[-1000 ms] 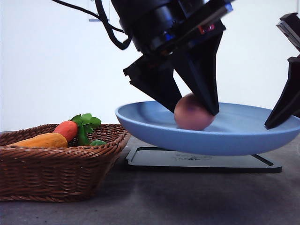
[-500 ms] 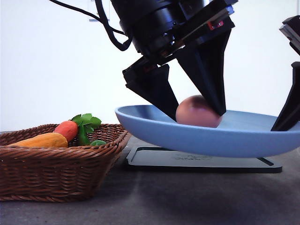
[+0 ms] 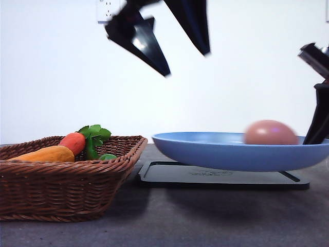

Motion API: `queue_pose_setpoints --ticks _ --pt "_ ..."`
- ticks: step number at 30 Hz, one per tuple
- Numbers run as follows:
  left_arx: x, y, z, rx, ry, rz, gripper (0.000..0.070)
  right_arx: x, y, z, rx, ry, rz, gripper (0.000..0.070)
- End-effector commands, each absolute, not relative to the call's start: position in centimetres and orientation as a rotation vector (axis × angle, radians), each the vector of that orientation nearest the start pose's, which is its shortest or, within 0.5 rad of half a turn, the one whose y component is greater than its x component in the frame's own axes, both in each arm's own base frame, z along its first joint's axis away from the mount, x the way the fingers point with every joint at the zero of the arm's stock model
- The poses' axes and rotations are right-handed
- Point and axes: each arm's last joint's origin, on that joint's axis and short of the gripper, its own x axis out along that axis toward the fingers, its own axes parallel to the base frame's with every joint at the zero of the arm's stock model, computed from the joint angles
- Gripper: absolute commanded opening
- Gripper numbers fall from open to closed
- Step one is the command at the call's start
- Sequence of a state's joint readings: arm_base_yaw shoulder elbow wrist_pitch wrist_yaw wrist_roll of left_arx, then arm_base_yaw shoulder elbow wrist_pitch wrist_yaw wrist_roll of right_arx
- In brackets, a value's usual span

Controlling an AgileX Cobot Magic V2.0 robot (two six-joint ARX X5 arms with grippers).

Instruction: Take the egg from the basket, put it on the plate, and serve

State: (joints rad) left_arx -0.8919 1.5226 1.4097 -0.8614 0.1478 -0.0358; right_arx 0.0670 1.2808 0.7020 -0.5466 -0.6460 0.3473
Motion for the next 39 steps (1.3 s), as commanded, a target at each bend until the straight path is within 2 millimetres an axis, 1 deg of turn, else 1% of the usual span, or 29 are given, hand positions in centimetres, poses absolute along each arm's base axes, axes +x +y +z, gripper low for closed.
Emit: queue_pose_setpoints --ticks 1,5,7,10,14,18,20,23,25,27,29,35,39 --pt "19.2 -24.2 32.9 0.343 0.934 -0.940 0.0472 23.5 3.1 19.3 0.593 1.191 0.470 0.0000" --pt "18.9 -22.3 34.4 0.320 0.915 -0.914 0.0469 26.7 2.8 19.1 0.586 1.198 0.464 0.0000" --pt "18.7 -21.4 35.0 0.307 0.901 -0.903 0.0455 28.5 2.8 18.8 0.587 1.202 0.462 0.0000" --pt "18.5 -20.4 35.9 0.288 0.877 -0.888 0.0453 31.0 2.9 18.2 0.586 1.195 0.464 0.0000" --pt "18.4 -19.4 36.5 0.274 0.869 -0.869 0.0453 34.0 3.0 17.2 0.588 1.205 0.461 0.0000" --pt "18.6 -19.0 36.5 0.269 0.878 -0.853 0.0453 35.9 3.1 16.1 0.591 1.216 0.458 0.0000" --pt "18.7 -18.9 36.5 0.267 0.875 -0.851 0.0453 36.4 3.1 15.7 0.590 1.219 0.453 0.0000" --pt "18.7 -19.0 36.5 0.264 0.866 -0.852 0.0453 36.6 3.1 15.1 0.579 1.221 0.434 0.0003" --pt "18.7 -19.0 36.5 0.264 0.866 -0.852 0.0453 36.6 3.0 14.9 0.558 1.225 0.398 0.0065" --pt "18.7 -19.0 36.5 0.263 0.866 -0.852 0.0453 36.7 2.9 14.9 0.544 1.224 0.377 0.0156" --pt "18.7 -19.0 36.5 0.263 0.865 -0.852 0.0453 36.7 2.9 14.9 0.542 1.221 0.377 0.0228" --pt "18.9 -18.9 36.6 0.261 0.862 -0.848 0.0453 36.6 2.5 15.4 0.562 1.212 0.390 0.0236" --pt "19.2 -18.7 36.6 0.260 0.846 -0.842 0.0453 36.0 2.0 16.5 0.586 1.217 0.429 0.0236"
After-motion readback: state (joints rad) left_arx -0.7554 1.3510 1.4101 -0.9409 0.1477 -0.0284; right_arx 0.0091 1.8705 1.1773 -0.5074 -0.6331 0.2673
